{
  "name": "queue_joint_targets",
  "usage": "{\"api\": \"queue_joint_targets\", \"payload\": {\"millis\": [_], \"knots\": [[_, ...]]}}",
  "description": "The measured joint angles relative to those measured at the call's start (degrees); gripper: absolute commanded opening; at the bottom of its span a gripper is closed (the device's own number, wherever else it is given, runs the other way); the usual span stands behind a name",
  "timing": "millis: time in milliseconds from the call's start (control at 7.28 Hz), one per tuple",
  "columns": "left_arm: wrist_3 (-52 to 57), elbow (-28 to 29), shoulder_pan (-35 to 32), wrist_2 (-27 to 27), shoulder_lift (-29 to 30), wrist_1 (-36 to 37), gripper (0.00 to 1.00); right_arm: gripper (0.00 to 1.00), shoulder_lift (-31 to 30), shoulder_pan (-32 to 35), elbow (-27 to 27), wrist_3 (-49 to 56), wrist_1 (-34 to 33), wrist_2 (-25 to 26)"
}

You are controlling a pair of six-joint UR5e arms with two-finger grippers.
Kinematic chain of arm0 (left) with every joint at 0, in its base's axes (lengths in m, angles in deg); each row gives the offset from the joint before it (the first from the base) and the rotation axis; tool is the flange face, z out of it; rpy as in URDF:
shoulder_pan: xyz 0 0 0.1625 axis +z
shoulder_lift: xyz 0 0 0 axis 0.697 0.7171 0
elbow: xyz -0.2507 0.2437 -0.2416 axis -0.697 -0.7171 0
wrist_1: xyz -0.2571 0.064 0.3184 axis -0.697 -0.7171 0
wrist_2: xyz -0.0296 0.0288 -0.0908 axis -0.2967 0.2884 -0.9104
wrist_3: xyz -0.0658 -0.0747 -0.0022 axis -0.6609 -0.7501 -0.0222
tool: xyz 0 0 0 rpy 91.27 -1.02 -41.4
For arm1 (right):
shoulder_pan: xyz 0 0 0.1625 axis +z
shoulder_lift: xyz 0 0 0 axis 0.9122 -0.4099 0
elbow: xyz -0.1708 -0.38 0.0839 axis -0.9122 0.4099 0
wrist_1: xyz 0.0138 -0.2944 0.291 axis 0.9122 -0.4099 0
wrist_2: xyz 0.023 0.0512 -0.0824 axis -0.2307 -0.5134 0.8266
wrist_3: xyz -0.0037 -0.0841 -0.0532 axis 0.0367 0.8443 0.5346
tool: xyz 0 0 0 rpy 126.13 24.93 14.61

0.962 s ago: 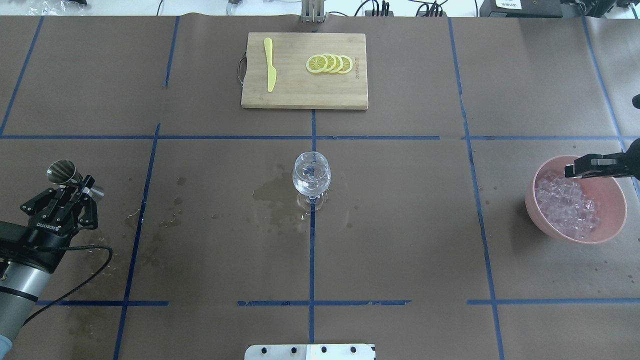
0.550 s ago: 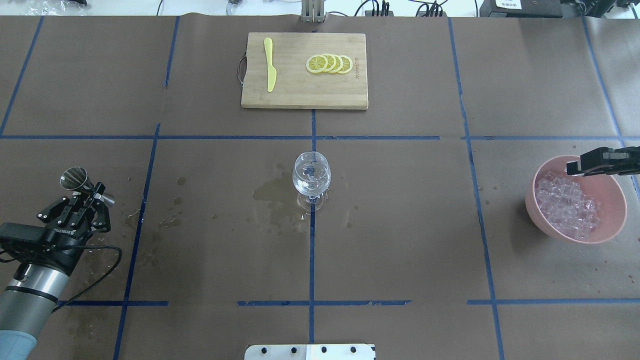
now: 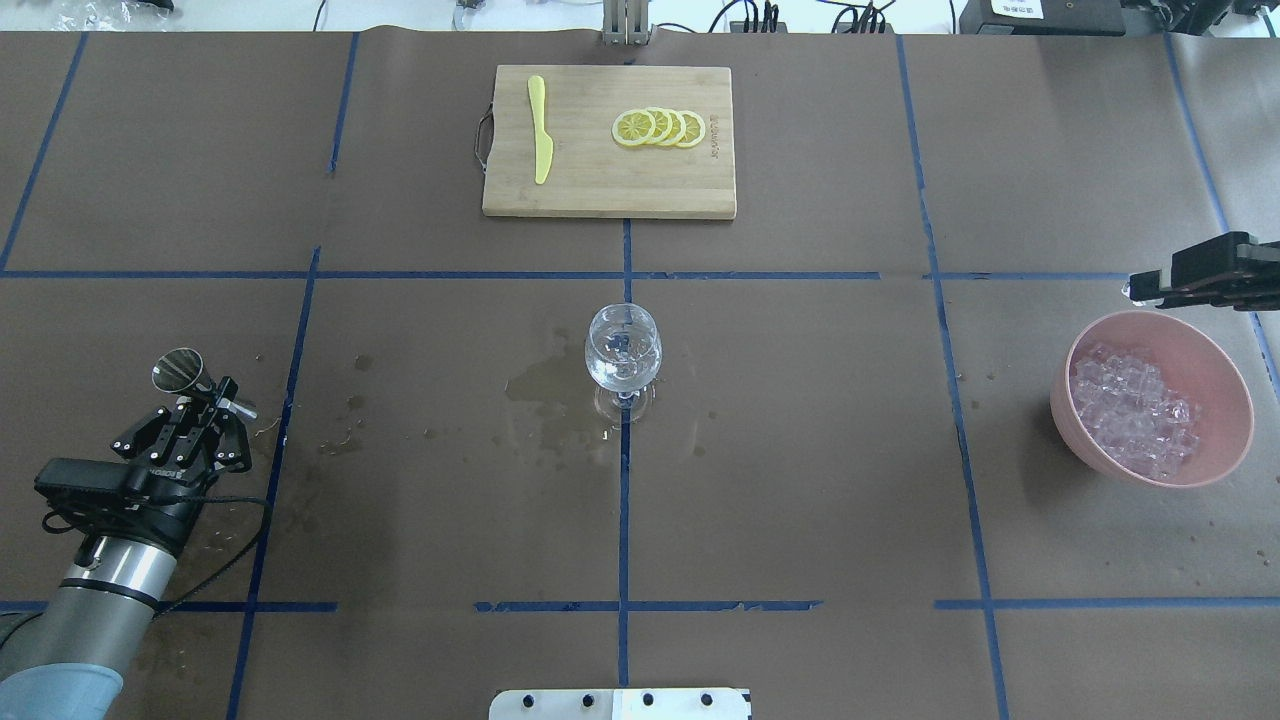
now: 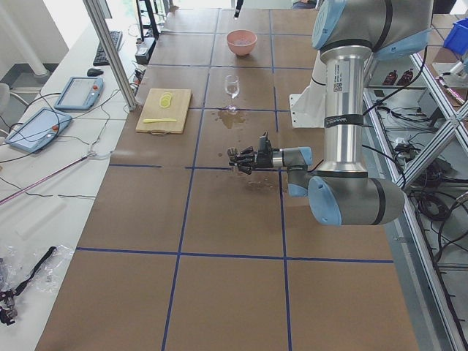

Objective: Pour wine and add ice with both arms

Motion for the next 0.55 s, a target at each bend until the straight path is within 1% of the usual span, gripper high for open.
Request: {"api": "queue_joint_targets", "payload": {"millis": [275, 550], "knots": [[-0.59, 1.84, 0.08, 0.44, 2.1, 0.11, 0.0, 0.0, 1.84, 0.04, 0.07, -2.68, 0.41, -0.02], [-0.43, 2.11, 0.06, 0.36, 2.38, 0.13, 0.0, 0.0, 2.1, 0.05, 0.03, -3.06, 0.46, 0.0]]}}
